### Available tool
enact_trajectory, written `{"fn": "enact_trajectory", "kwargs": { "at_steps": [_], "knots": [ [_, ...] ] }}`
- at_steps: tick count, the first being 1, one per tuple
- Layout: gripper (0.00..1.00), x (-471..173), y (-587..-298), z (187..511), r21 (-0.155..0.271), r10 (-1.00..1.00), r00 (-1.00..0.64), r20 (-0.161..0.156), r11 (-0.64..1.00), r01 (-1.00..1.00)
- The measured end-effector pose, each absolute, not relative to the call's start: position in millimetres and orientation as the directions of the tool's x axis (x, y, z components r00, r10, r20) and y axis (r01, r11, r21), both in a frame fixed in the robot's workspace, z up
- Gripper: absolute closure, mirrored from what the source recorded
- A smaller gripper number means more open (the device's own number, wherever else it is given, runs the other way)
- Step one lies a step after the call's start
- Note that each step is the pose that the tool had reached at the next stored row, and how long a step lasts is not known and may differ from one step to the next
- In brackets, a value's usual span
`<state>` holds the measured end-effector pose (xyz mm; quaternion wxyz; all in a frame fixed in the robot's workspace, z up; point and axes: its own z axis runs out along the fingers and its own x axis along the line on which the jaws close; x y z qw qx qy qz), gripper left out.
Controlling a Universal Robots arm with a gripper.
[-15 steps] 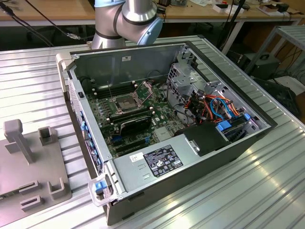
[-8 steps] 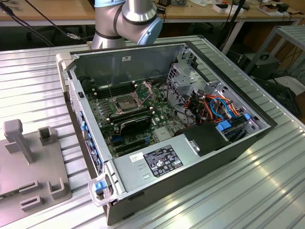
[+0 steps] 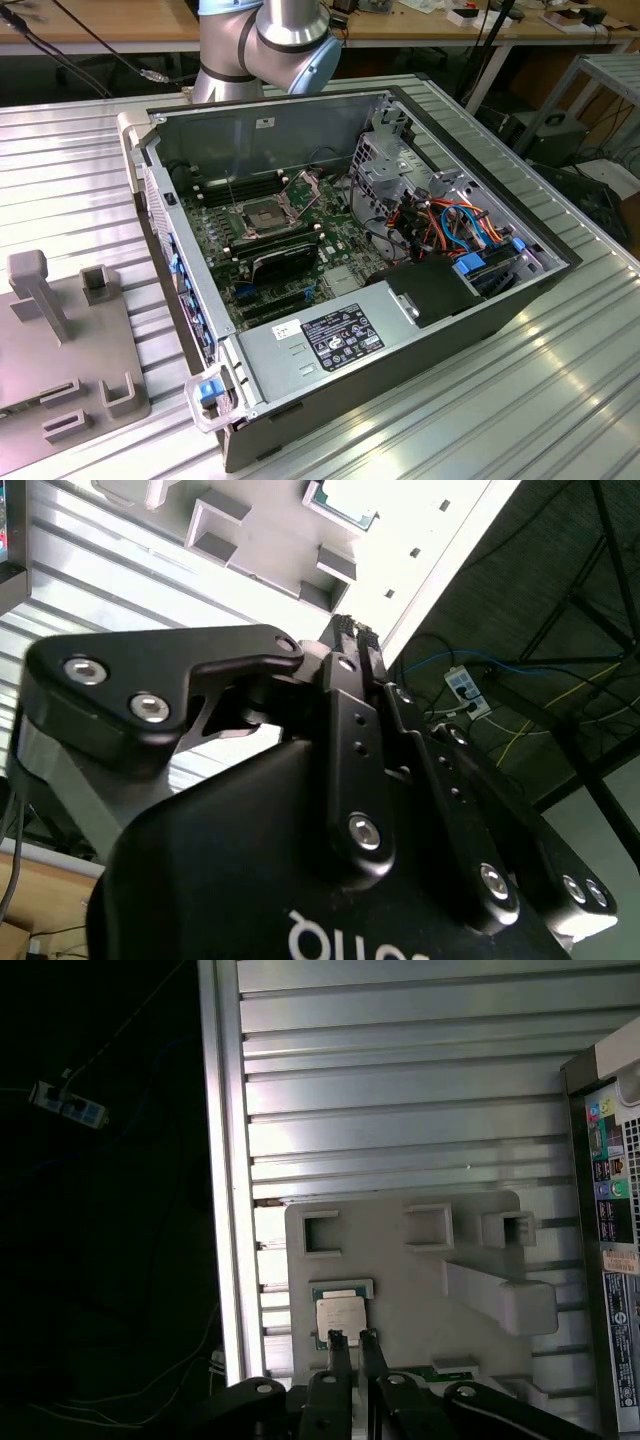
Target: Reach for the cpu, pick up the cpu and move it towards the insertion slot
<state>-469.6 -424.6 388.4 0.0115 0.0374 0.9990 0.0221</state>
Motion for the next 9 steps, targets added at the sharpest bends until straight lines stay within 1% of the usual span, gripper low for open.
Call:
{"fn": "enact_trajectory", "kwargs": {
  "at_steps": [1,3,5,9],
  "knots": [
    [0.76,-469.6,-424.6,388.4,0.045,0.075,-0.997,-0.021,0.996,0.074],
    [0.64,-469.6,-424.7,388.4,0.045,0.075,-0.997,-0.021,0.996,0.074],
    [0.40,-469.7,-424.6,388.4,0.045,0.075,-0.997,-0.021,0.996,0.074],
    [0.40,-469.7,-424.6,388.4,0.045,0.075,-0.997,-0.021,0.996,0.074]
  ]
}}
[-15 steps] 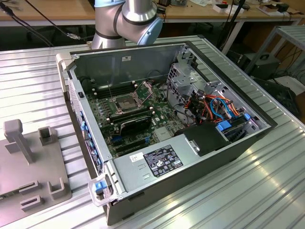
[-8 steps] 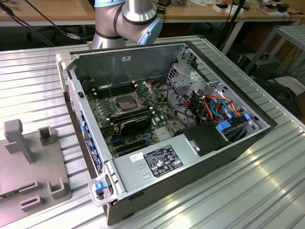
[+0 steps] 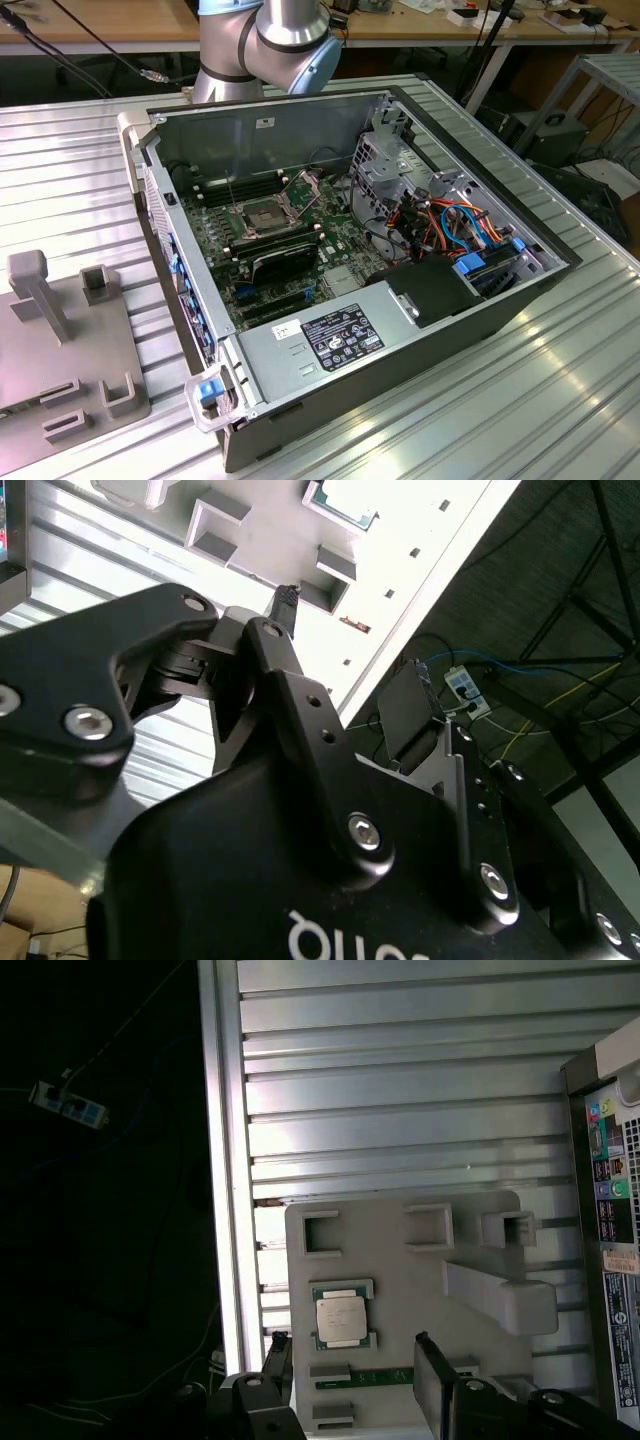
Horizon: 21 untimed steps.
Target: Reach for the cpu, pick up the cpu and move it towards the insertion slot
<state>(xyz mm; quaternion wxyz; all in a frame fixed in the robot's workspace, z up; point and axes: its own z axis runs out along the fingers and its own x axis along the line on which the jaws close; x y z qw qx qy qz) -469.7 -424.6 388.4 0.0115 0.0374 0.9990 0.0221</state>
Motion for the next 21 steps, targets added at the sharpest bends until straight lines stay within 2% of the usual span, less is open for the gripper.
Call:
{"fn": "enact_trajectory", "kwargs": {
  "at_steps": [5,6,21],
  "knots": [
    [0.39,-469.7,-424.6,388.3,0.045,0.075,-0.997,-0.021,0.996,0.074],
    [0.33,-469.7,-424.6,388.4,0.045,0.075,-0.997,-0.021,0.996,0.074],
    [0.33,-469.7,-424.7,378.5,0.044,0.049,-0.999,-0.020,0.998,0.048]
  ]
}}
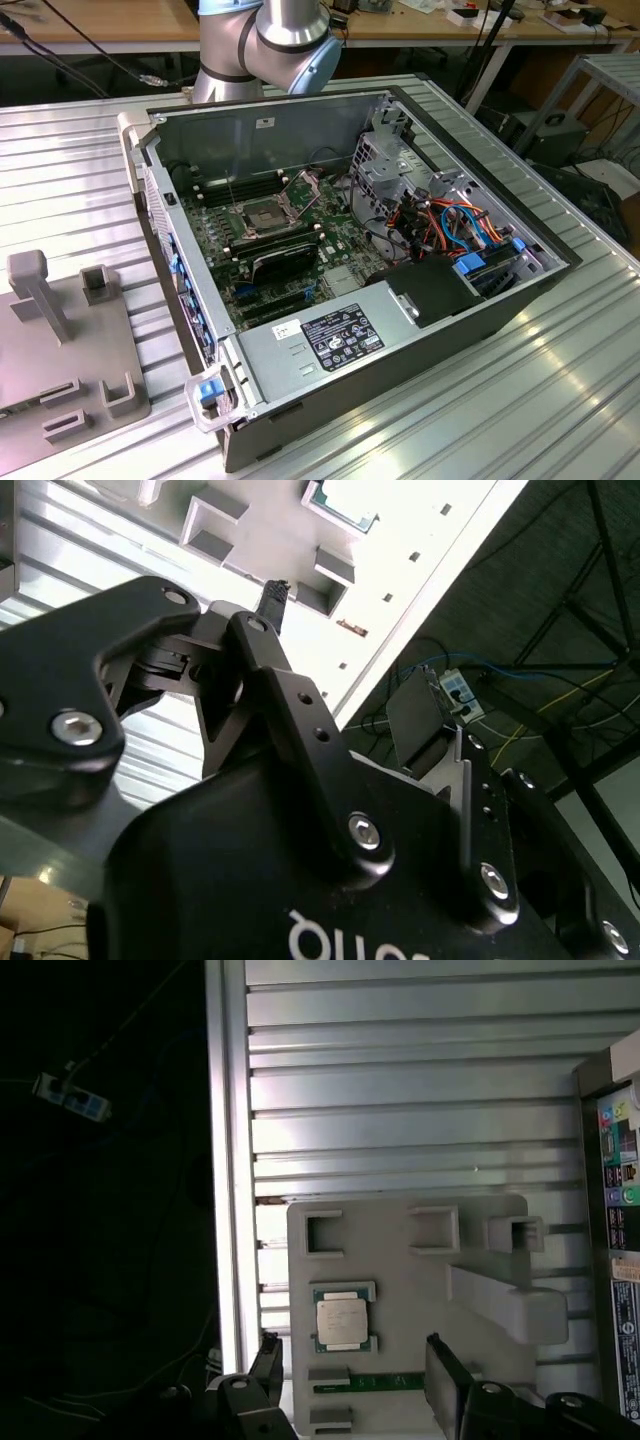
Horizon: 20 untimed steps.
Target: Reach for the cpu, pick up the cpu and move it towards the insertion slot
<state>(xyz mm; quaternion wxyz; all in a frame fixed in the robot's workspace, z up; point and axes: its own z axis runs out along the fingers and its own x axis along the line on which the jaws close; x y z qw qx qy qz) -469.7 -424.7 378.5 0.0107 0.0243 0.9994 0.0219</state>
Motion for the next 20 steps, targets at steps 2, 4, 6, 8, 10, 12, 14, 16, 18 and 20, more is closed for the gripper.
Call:
{"fn": "enact_trajectory", "kwargs": {
  "at_steps": [2,4,6,8,10,12,14,16,18,20],
  "knots": [
    [0.33,-470,-425,377,0.044,0.049,-0.999,-0.020,0.998,0.048],
    [0.33,-470,-425,376,0.044,0.049,-0.999,-0.020,0.998,0.048],
    [0.33,-470,-425,374,0.044,0.049,-0.999,-0.020,0.998,0.048],
    [0.33,-470,-425,371,0.044,0.049,-0.999,-0.020,0.998,0.048],
    [0.33,-470,-425,367,0.044,0.049,-0.999,-0.020,0.998,0.048],
    [0.33,-470,-425,362,0.044,0.049,-0.999,-0.020,0.998,0.048],
    [0.33,-470,-425,358,0.044,0.049,-0.999,-0.020,0.998,0.048],
    [0.33,-470,-428,354,0.044,0.048,-0.999,-0.019,0.998,0.047],
    [0.33,-470,-430,350,0.043,0.042,-0.999,-0.016,0.998,0.041],
    [0.33,-470,-431,346,0.043,0.021,-1.000,-0.014,0.999,0.021]
  ]
}}
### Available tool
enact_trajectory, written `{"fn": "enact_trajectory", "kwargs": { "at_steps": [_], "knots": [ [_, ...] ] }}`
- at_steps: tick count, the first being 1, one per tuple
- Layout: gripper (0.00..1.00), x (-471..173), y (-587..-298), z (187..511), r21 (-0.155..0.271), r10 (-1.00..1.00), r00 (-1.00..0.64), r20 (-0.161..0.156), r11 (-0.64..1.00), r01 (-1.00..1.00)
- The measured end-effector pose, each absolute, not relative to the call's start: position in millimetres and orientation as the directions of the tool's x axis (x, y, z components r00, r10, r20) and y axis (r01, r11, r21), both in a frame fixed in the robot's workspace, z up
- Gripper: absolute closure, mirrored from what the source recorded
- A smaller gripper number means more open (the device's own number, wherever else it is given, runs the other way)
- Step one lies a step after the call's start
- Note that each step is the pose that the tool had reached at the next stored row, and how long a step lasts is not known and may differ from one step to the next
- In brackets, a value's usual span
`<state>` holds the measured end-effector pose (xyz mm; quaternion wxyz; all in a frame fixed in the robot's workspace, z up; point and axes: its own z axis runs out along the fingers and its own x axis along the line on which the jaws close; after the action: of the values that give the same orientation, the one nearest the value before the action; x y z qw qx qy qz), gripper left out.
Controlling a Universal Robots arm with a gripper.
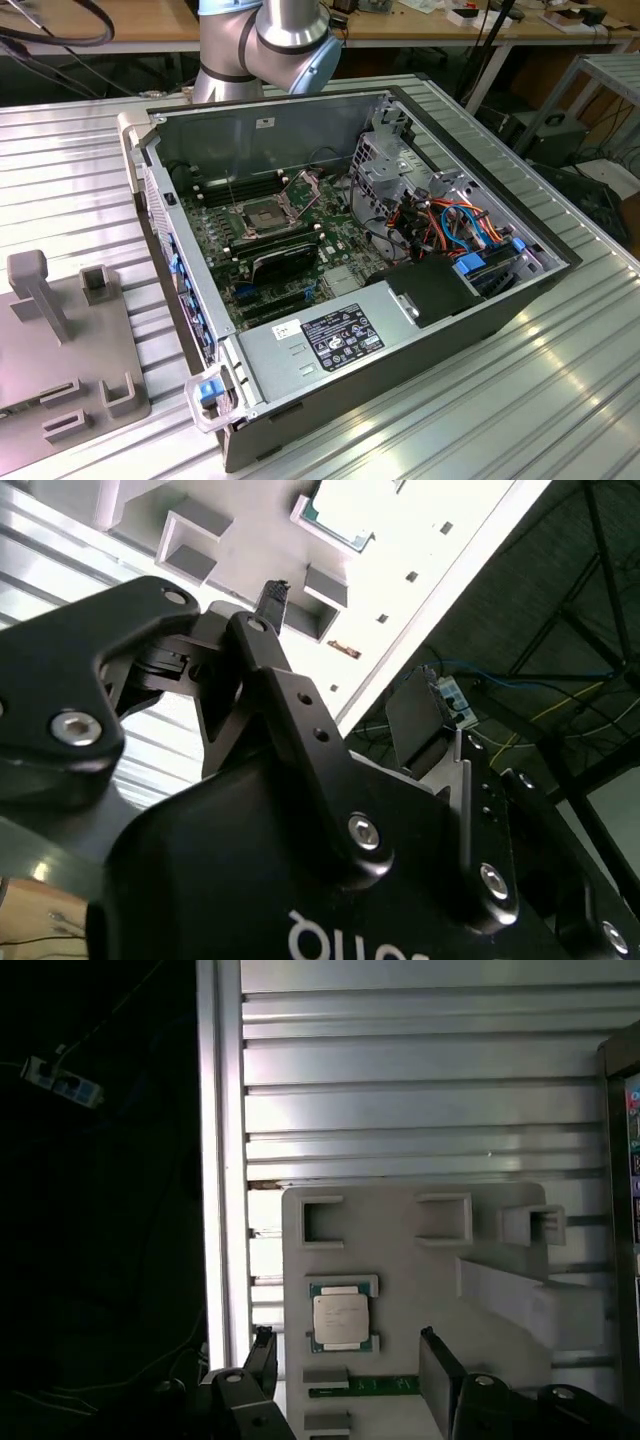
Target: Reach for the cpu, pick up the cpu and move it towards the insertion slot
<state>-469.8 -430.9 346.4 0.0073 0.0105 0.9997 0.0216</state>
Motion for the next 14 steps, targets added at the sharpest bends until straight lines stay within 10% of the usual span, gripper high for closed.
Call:
{"fn": "enact_trajectory", "kwargs": {
  "at_steps": [14],
  "knots": [
    [0.33,-470,-431,329,0.043,-0.074,-0.997,-0.012,0.996,-0.074]
  ]
}}
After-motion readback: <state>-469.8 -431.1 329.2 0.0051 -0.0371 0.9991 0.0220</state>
